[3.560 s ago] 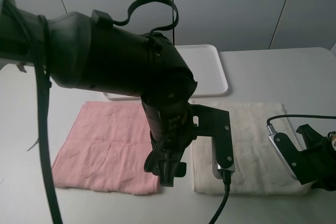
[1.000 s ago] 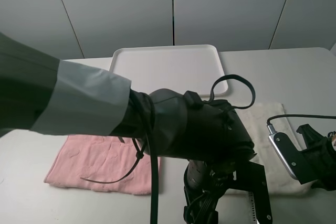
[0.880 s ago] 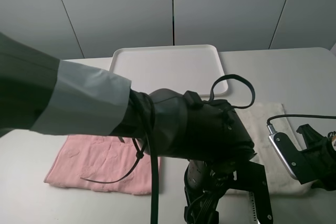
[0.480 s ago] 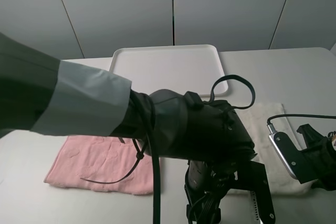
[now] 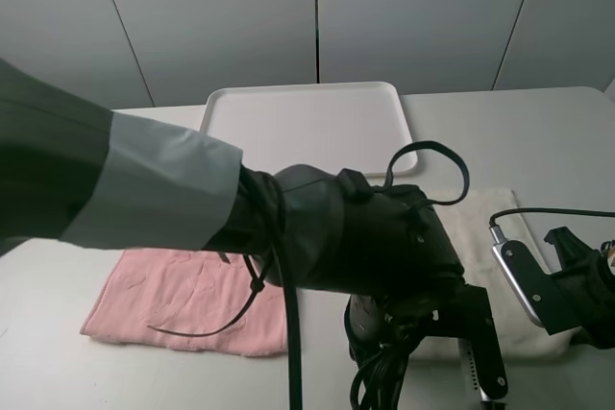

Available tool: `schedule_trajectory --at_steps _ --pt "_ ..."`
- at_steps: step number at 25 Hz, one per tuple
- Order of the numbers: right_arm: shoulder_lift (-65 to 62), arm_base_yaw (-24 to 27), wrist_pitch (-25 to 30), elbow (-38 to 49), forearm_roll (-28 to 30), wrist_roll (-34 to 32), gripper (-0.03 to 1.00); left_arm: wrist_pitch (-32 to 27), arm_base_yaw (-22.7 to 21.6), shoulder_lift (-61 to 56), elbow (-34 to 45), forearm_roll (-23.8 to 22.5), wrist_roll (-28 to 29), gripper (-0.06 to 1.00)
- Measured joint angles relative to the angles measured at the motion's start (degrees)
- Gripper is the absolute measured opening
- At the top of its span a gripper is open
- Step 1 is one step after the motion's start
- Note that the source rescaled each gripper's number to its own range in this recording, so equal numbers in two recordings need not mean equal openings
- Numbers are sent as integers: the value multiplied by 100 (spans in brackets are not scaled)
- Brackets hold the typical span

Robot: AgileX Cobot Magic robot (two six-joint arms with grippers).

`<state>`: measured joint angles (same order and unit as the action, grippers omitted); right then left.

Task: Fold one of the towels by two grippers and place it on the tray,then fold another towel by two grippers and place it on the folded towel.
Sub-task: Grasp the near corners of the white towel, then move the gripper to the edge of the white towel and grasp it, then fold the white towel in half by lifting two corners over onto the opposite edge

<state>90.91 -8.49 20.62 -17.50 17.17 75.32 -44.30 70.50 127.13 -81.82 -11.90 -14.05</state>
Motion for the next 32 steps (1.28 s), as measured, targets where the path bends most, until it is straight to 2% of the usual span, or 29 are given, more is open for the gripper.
schedule_trajectory --at_steps 1,2,6,9,10,18,22,32 --pt "0 0 0 0 0 0 22 15 0 1 0 -158 110 4" --pt "0 0 0 0 -16 -15 22 15 0 11 0 -291 204 2" --pt "0 0 0 0 -26 -247 21 15 0 11 0 -640 449 0" --pt "-12 0 -78 0 -86 -307 4 15 0 11 0 -675 488 0" --pt "-23 0 -100 11 -133 -332 1 15 0 11 0 -675 488 0" --pt "-49 0 -135 32 -177 -384 0 15 0 11 0 -687 615 0" --pt "-174 0 -178 60 -348 -723 0 62 -33 -51 0 -698 855 0" --pt "-838 0 -244 155 -1525 -1367 0 310 -601 -548 0 -567 948 0"
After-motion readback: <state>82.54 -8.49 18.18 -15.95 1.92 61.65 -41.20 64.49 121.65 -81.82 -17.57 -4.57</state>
